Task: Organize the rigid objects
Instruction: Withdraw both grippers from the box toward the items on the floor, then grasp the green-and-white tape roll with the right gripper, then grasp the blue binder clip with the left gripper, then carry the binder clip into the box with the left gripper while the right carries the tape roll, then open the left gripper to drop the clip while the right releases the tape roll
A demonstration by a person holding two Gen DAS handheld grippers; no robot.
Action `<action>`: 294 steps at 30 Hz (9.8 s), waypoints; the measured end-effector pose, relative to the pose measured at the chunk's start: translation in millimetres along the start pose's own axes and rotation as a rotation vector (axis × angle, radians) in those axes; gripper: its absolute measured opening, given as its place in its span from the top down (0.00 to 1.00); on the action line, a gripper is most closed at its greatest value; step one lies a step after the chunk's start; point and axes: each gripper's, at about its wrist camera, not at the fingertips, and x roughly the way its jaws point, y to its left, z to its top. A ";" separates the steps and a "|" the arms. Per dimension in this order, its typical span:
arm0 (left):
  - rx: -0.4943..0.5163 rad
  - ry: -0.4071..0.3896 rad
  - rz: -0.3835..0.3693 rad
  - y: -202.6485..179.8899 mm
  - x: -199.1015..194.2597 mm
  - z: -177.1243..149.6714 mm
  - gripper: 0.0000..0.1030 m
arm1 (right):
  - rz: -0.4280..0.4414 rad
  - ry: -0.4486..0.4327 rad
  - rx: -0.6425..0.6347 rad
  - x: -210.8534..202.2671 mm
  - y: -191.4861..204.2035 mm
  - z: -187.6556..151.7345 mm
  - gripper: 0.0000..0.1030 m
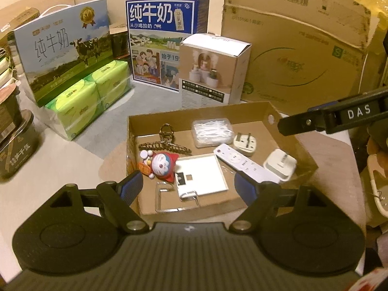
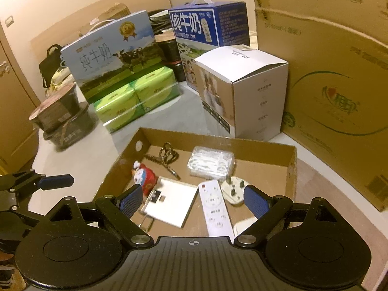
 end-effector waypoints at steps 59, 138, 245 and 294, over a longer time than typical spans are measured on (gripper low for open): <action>-0.206 0.002 0.199 12.5 -105.6 -192.6 0.22 | 0.042 -0.075 -0.040 -60.8 90.2 -224.5 0.13; 0.245 0.084 -0.058 39.4 35.7 -135.7 0.71 | -0.043 -0.029 -0.179 45.0 83.9 -214.7 0.69; 0.021 0.000 -0.050 -27.0 73.6 27.6 0.81 | -0.126 -0.074 -0.137 8.3 -43.9 -40.6 0.69; -0.026 0.126 -0.013 -6.0 141.2 39.9 0.71 | -0.126 0.054 -0.095 78.0 -80.4 7.3 0.69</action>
